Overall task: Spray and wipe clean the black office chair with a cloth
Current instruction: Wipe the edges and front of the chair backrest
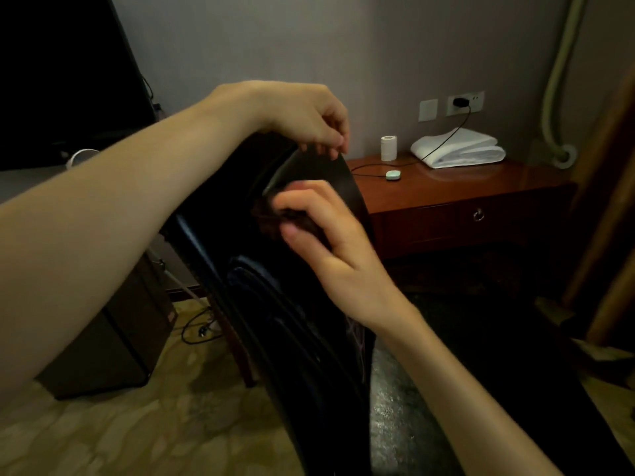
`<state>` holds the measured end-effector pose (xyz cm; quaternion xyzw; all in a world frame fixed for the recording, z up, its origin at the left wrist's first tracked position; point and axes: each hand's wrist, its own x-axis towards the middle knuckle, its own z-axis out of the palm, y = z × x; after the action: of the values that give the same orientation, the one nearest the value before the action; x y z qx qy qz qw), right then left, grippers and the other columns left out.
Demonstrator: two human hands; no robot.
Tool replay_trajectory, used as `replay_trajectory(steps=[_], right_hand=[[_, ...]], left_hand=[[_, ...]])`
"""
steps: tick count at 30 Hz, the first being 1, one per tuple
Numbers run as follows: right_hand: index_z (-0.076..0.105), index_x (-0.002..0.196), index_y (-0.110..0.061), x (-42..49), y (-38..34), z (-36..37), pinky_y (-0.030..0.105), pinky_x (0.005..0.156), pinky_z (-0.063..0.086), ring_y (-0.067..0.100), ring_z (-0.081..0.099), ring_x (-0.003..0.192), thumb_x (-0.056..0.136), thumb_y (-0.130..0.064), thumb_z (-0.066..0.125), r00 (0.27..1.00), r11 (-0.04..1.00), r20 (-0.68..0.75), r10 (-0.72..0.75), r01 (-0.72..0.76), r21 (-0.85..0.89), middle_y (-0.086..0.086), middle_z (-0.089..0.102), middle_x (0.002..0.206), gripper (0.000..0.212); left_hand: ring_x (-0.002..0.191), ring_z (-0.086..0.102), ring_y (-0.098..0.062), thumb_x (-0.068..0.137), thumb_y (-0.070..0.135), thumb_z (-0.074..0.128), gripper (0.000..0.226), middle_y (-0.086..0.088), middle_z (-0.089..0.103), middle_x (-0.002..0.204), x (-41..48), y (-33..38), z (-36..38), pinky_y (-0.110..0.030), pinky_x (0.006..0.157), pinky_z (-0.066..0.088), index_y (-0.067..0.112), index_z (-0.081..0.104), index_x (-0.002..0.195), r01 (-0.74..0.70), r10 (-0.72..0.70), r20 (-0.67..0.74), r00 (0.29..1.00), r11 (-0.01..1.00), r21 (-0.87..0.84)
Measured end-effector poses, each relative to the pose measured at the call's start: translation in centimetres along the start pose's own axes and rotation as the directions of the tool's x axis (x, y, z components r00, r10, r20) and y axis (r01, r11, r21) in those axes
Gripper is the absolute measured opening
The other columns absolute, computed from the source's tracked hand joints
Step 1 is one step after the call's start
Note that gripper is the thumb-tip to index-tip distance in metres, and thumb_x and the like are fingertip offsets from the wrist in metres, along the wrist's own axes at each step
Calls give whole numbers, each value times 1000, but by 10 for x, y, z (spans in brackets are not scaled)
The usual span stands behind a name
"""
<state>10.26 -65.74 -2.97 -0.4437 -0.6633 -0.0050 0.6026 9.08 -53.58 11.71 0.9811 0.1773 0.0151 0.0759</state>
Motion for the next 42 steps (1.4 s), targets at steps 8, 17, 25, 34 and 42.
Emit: replay_trajectory(steps=[8, 17, 25, 34, 42], right_hand=[[50, 109, -22, -101, 27, 19, 30, 95, 34, 22, 44, 111, 95, -21, 41, 1000, 994, -17, -15, 13, -111, -4, 44, 123, 16], [55, 101, -39, -236, 70, 26, 18, 95, 35, 7, 49, 112, 83, -28, 51, 915, 926, -148, 374, -378, 3, -25, 48, 121, 21], [53, 109, -34, -156, 13, 31, 20, 98, 34, 14, 46, 116, 93, -30, 47, 951, 972, -219, 217, -232, -41, -12, 46, 123, 18], [47, 104, -36, -117, 73, 30, 18, 97, 32, 12, 46, 113, 90, -21, 45, 948, 977, -247, 199, -212, -26, -17, 44, 118, 21], [58, 109, -8, -24, 208, 10, 20, 91, 32, 19, 50, 106, 86, -6, 50, 888, 903, -311, 337, -399, -161, -5, 49, 107, 25]], left_hand=[[94, 63, -15, 95, 15, 48, 19, 0, 69, 96, -5, -4, -4, -36, 86, 51, 16, 64, 105, 19, -19, -8, 1000, 1000, -10], [99, 63, -20, 95, 14, 48, 19, -3, 68, 96, -9, 2, -5, -34, 82, 50, 13, 64, 105, 58, -59, -30, 998, 998, -30], [100, 63, -15, 96, 15, 47, 20, -3, 68, 102, -12, 5, -4, -28, 81, 50, 13, 64, 107, 60, -61, -43, 997, 998, -21], [96, 64, -11, 95, 16, 49, 17, 2, 70, 96, -7, -9, -6, -33, 84, 51, 17, 66, 100, 37, -39, -71, 997, 999, -29], [95, 64, -13, 95, 17, 49, 17, 2, 69, 95, -7, -11, -4, -35, 84, 51, 21, 66, 93, 73, -72, -58, 996, 997, 6]])
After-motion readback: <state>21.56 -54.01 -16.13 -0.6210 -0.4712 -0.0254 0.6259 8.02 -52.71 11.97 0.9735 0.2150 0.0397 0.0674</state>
